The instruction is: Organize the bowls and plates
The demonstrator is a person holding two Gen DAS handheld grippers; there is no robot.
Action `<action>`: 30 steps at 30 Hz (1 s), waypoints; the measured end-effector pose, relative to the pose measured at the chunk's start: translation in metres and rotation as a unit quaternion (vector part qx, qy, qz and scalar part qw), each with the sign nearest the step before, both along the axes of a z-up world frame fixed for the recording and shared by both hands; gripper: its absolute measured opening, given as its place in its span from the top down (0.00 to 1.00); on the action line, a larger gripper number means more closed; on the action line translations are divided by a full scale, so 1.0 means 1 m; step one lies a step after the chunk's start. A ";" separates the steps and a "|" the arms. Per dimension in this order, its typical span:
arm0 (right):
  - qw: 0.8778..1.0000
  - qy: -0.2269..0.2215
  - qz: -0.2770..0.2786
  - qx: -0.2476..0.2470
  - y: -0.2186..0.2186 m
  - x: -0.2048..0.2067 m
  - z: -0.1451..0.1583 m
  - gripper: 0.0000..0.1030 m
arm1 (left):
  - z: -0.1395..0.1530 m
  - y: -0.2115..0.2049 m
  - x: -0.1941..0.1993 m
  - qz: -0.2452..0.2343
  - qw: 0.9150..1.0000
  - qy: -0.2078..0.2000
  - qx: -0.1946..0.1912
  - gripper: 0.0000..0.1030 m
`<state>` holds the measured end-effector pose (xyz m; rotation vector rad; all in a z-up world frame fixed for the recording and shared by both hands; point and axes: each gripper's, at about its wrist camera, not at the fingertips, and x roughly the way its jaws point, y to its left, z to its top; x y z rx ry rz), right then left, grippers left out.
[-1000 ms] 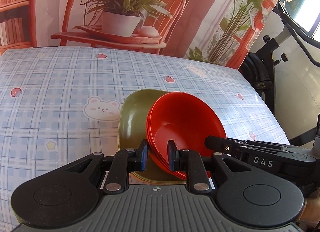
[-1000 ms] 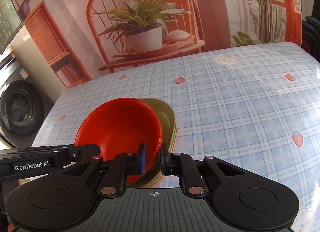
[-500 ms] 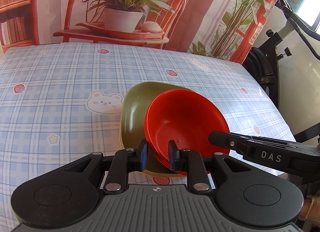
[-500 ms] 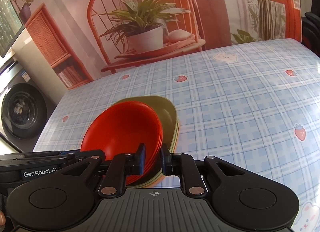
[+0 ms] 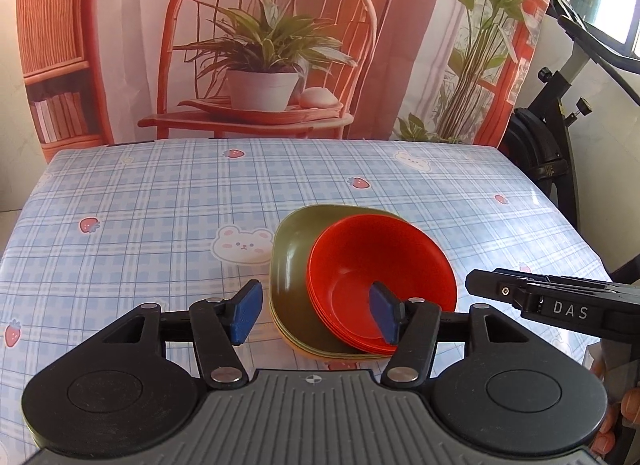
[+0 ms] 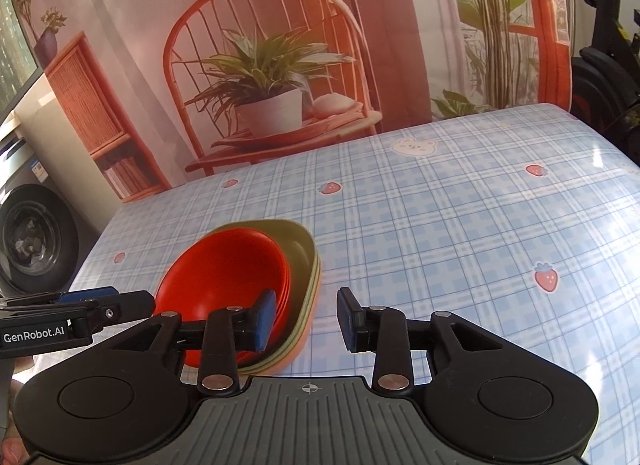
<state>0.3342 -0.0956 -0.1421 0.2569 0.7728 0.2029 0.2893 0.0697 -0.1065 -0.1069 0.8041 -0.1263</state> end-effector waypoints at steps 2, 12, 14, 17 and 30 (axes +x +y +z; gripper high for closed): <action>1.000 -0.002 -0.006 -0.007 -0.002 -0.004 0.002 0.63 | 0.004 0.000 -0.006 0.008 1.000 -0.007 0.001 0.26; 0.999 -0.032 -0.010 -0.011 -0.011 -0.032 0.021 0.38 | 0.029 -0.001 -0.036 0.054 0.997 -0.046 0.033 0.00; 0.999 -0.040 -0.012 -0.007 -0.015 -0.040 0.028 0.23 | 0.037 -0.003 -0.045 0.059 0.996 -0.055 0.040 0.00; 0.999 -0.028 -0.021 -0.008 -0.019 -0.049 0.038 0.01 | 0.048 -0.004 -0.058 0.048 0.996 -0.068 0.029 0.00; 0.990 -0.126 -0.027 -0.058 -0.043 -0.138 0.117 0.00 | 0.109 -0.033 -0.141 0.040 0.987 -0.144 0.050 0.00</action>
